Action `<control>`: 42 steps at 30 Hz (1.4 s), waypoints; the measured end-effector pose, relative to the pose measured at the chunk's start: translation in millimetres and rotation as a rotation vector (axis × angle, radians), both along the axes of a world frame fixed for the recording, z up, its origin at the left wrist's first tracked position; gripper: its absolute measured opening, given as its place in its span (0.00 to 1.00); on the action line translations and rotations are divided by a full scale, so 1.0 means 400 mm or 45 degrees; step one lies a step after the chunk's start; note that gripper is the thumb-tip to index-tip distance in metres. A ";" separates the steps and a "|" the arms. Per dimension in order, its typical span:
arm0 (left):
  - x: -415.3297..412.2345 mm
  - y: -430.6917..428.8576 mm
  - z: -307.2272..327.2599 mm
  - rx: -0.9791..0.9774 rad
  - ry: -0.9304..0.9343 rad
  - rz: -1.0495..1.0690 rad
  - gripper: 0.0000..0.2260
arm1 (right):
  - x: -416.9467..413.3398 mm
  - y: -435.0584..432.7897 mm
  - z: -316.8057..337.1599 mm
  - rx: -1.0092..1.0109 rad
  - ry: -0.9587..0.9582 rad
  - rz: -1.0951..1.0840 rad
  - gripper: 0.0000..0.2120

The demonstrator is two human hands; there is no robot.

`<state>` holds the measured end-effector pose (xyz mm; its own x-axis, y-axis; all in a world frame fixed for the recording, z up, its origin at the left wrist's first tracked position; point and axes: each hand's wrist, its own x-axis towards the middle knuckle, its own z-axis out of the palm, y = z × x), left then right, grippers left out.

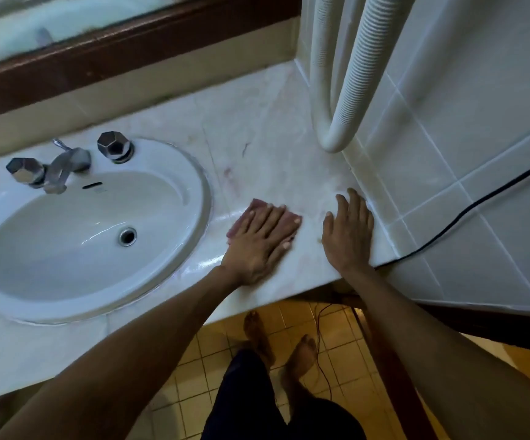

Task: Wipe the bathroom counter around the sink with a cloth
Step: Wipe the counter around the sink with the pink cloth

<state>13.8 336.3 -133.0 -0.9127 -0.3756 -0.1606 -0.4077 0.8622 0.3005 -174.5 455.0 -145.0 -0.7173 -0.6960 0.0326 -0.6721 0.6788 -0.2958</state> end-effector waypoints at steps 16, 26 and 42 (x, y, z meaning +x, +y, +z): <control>-0.162 -0.475 -0.011 0.111 -0.002 0.429 0.26 | -0.021 -0.325 -0.012 0.057 0.060 0.209 0.23; -0.086 -0.813 -0.023 0.091 -0.129 0.623 0.27 | -0.040 -0.627 0.000 0.030 0.001 0.143 0.24; -0.446 -0.839 -0.022 0.059 -0.023 0.049 0.28 | -0.086 -0.606 -0.022 -0.035 0.130 0.015 0.25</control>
